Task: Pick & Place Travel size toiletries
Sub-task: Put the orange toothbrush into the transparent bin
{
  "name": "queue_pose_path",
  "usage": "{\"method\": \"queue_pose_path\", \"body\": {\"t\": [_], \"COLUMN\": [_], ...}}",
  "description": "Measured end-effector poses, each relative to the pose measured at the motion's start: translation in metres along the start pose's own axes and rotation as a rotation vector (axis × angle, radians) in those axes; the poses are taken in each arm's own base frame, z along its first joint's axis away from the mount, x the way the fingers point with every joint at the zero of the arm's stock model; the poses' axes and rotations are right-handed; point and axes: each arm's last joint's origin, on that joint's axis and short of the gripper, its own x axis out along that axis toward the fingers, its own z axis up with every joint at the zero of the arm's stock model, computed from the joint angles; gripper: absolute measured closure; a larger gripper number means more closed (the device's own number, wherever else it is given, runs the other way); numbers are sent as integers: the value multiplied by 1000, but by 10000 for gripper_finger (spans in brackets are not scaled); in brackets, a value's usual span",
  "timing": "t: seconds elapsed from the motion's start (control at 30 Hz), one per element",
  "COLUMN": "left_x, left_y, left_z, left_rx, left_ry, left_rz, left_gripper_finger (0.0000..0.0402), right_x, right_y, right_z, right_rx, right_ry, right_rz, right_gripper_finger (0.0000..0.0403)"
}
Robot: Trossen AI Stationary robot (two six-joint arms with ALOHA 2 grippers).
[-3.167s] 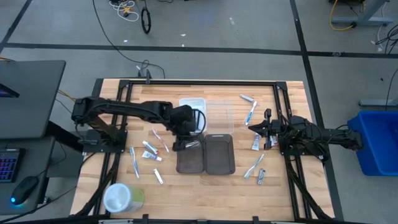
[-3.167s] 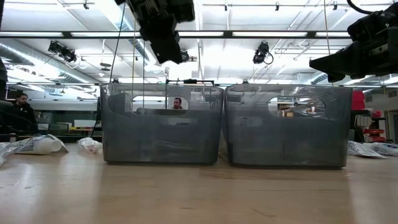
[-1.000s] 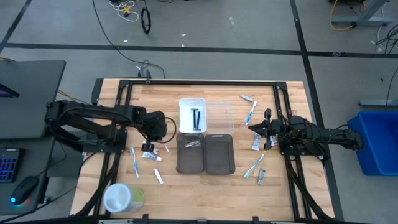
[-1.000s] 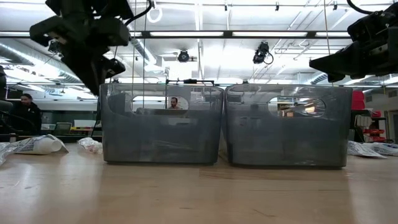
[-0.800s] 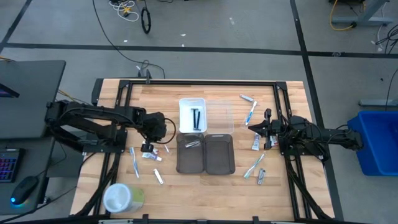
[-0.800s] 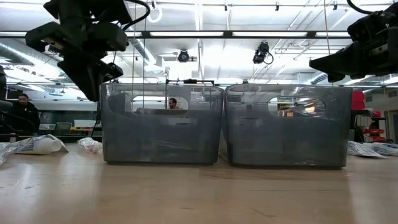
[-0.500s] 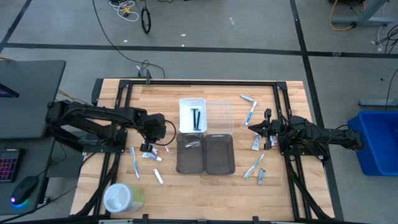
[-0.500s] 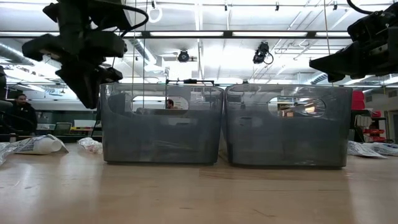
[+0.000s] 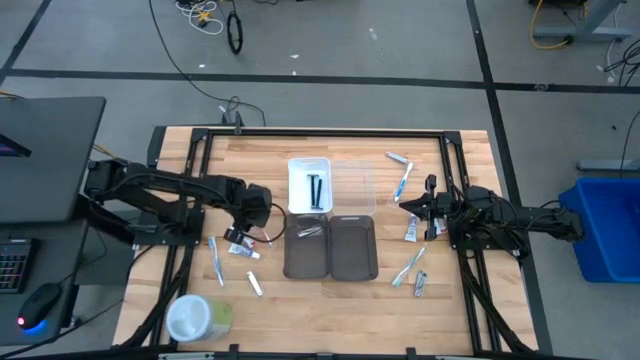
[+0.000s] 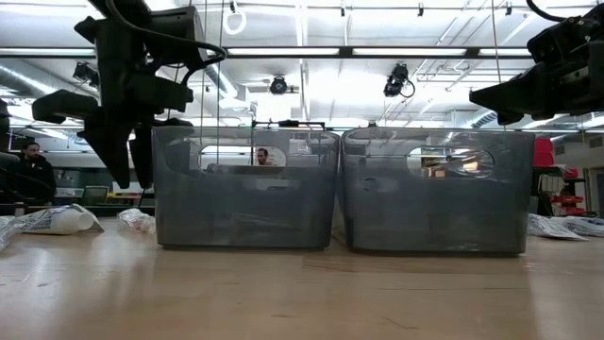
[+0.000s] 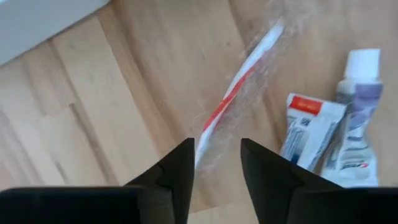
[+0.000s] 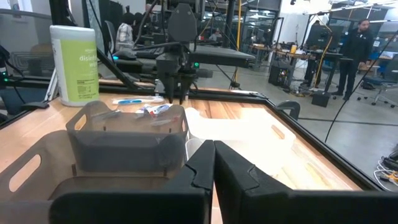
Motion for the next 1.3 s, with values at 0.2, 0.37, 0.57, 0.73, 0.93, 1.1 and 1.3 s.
{"method": "queue_pose_path", "body": {"t": [0.2, 0.37, 0.57, 0.73, 0.93, 1.1, 1.3], "left_x": [0, 5, 14, 16, 16, 16, 16], "left_y": [0, -1, -3, -4, -4, -4, -2], "left_z": [0, -2, -6, -9, -9, -8, -5], "left_rx": [13, 13, 38, 43, 45, 61, 73], "left_ry": [-2, -8, -12, 0, -6, -12, -36], "left_rz": [3, 6, 37, 30, 34, 37, 50], "left_gripper_finger": [241, 237, 236, 236, 236, 236, 236], "right_x": [0, 0, 0, 0, 0, 0, 0], "right_y": [0, 0, 0, 0, 0, 0, 0], "right_z": [0, 0, 0, 0, 0, 0, 0], "right_rx": [0, 0, 0, 0, 0, 0, 0], "right_ry": [0, 0, 0, 0, 0, 0, 0], "right_rz": [0, 0, 0, 0, 0, 0, 0], "right_gripper_finger": [389, 390, 390, 389, 389, 390, 390]}}
